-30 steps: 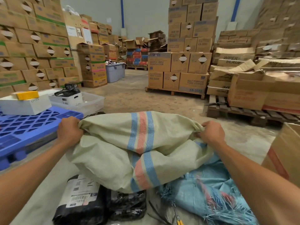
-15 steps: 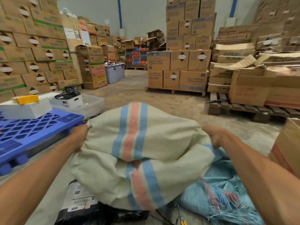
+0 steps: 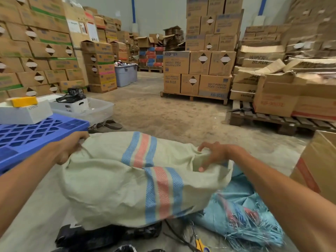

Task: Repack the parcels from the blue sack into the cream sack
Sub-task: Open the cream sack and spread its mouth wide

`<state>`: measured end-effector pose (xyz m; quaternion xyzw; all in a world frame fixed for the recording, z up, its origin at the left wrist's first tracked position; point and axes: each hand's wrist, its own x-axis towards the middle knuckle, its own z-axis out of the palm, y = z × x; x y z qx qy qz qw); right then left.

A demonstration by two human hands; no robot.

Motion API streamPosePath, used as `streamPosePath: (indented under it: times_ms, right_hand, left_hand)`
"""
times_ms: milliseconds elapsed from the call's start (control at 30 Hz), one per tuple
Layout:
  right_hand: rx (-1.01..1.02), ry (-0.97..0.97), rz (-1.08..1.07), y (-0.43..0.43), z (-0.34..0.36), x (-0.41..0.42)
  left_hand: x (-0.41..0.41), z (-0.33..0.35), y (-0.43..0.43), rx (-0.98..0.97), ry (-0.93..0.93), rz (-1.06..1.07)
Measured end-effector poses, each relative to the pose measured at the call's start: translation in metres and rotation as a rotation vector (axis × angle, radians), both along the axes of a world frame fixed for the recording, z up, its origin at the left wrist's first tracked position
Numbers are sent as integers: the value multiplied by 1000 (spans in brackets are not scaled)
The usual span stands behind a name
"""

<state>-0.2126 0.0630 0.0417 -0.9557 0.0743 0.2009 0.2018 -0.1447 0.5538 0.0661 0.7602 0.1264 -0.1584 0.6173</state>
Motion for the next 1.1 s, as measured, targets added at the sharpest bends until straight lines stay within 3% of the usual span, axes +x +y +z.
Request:
streamPosePath:
  times_ms: [33, 100, 167, 267, 333, 400, 500, 633, 700, 800, 900, 967, 1000, 1100]
  right_hand:
    - [-229, -63, 51, 8, -5, 5]
    - [-479, -247, 98, 17, -16, 12]
    - [-599, -370, 99, 22, -21, 12]
    - [-674, -376, -79, 24, -17, 8]
    - [-494, -373, -345, 24, -10, 5]
    - [-166, -354, -565, 21, 4, 5]
    - [305, -318, -678, 16, 28, 8]
    - [598, -265, -590, 4, 44, -4]
    - [649, -280, -573, -5, 40, -14]
    - [797, -264, -576, -17, 38, -25]
    - [836, -173, -504, -20, 47, -24]
    - [843, -140, -476, -20, 49, -16]
    - [824, -116, -450, -19, 49, -11]
    - [689, 5, -280, -9, 56, -3]
  left_hand:
    - [-7, 7, -8, 6, 64, -67]
    - [-14, 14, -16, 13, 119, -222]
    - [-14, 13, -21, 128, 50, -312]
    - [-12, 4, -30, 350, -128, -344]
    - [-9, -4, -30, 458, -255, -342]
    - [-1, -18, -30, 631, -379, -316]
    - [2, -24, -46, 732, -539, -166]
    - [11, -10, -49, 352, -280, 56]
    - [44, -21, -19, 216, -132, 3]
    - [25, 5, -19, 203, -137, -24]
    - [-4, 33, -43, -90, -86, -128]
    - [-14, 45, -51, -177, -67, -240]
    - [-11, 46, -47, -58, -88, -300]
    - [-7, 41, -44, 630, -350, -452]
